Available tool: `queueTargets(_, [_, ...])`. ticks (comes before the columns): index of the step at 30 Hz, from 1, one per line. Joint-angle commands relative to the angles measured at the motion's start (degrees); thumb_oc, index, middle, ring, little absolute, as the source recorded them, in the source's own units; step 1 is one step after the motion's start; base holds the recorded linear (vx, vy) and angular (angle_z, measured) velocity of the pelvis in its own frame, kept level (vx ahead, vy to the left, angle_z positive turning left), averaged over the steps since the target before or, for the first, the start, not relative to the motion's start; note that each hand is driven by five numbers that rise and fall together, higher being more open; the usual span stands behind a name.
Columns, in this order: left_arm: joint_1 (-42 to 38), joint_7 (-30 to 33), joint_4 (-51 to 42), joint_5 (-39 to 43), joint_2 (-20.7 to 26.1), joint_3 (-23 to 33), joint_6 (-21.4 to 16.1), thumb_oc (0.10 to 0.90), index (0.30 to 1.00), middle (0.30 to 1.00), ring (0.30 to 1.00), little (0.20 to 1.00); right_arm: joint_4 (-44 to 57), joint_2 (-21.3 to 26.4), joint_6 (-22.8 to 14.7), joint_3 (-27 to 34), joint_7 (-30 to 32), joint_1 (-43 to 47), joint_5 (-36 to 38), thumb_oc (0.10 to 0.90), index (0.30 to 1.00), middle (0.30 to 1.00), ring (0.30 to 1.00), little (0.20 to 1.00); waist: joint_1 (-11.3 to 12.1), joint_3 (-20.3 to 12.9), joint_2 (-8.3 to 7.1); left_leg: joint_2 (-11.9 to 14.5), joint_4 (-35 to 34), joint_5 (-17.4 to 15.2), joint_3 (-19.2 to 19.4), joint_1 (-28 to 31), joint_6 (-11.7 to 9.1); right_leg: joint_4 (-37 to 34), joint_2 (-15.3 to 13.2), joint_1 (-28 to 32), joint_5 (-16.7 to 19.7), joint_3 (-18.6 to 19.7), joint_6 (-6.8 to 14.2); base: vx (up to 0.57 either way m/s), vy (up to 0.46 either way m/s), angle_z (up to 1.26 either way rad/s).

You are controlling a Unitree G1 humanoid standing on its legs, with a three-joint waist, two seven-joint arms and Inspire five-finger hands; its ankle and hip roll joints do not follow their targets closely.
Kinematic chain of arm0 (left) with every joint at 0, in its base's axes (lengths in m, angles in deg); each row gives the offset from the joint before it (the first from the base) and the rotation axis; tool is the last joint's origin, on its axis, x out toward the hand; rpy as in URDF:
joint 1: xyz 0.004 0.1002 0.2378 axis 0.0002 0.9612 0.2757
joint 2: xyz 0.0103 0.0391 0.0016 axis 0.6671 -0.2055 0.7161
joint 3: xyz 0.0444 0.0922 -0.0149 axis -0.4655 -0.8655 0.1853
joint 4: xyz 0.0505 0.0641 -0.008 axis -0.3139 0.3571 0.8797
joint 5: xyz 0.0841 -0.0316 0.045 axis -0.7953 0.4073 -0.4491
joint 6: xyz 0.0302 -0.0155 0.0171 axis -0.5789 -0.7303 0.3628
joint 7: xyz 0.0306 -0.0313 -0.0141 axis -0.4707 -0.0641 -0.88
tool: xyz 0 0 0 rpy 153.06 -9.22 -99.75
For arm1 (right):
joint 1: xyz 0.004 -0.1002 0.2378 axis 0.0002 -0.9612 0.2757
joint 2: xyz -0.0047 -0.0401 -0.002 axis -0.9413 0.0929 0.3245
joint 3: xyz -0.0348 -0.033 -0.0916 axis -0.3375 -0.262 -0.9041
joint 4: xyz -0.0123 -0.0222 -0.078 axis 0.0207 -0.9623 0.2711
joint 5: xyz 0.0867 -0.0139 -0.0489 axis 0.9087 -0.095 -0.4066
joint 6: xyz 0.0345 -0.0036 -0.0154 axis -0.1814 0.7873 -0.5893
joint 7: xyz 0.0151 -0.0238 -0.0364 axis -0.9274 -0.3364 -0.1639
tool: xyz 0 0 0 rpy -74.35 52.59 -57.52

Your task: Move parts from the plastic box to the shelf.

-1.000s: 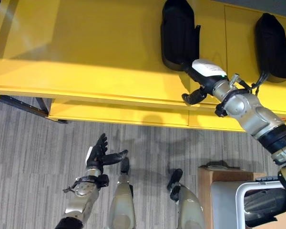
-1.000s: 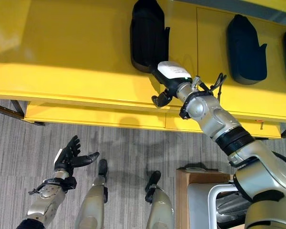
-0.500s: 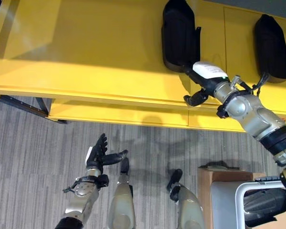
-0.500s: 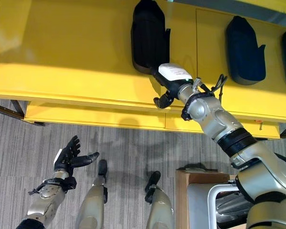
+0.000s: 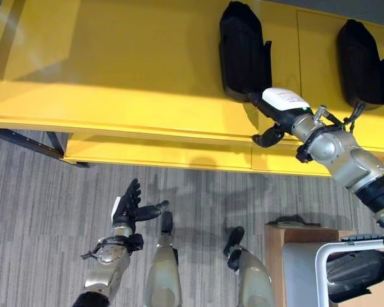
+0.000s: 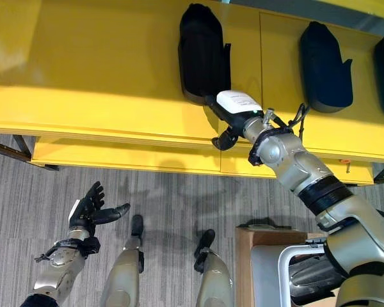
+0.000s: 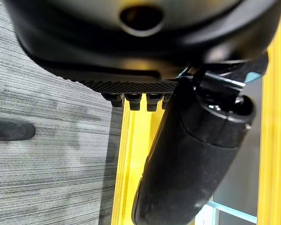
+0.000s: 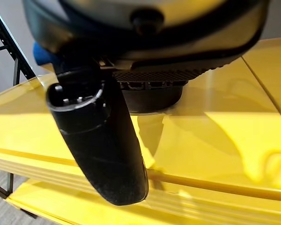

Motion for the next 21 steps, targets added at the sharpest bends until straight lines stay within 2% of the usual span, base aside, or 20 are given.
queueTargets(1, [1.4,-0.8,-3.3,-2.1,2.7,2.6,-3.5,0.9,1.0,1.0,1.0,1.0,2.6,3.3,-1.1,2.1,1.9,2.4,-0.8,0.9,1.0,1.0,1.0,1.0,-0.8,-2.8,-1.99,2.1,-0.3,-4.2,-1.7,4.0,-0.4,-1.4,-1.1,0.9,5.6,4.2,3.6,0.0,0.0,0.0])
queueTargets(8, [1.2,-0.5,-3.2,-2.2,2.6,2.8,-3.7,0.9,1.0,1.0,1.0,1.0,2.9,2.5,-1.0,3.3,3.6,3.3,-1.0,0.9,1.0,1.0,1.0,1.0,-0.7,-2.9,-2.02,2.3,-0.4,-4.1,-1.7,3.8,-0.4,-1.6,-1.0,0.8,5.7,4.1,3.7,0.0,0.0,0.0])
queueTargets(21, [1.5,0.1,-3.3,-3.1,2.3,4.1,-3.1,0.9,1.0,1.0,1.0,1.0,11.4,7.1,-0.3,10.4,8.9,5.0,-9.1,0.9,1.0,1.0,1.0,1.0,-1.2,-3.5,-1.57,2.0,0.1,-4.5,-1.6,3.8,-0.2,-1.4,-1.2,1.1,5.7,4.1,3.9,0.0,0.0,0.0])
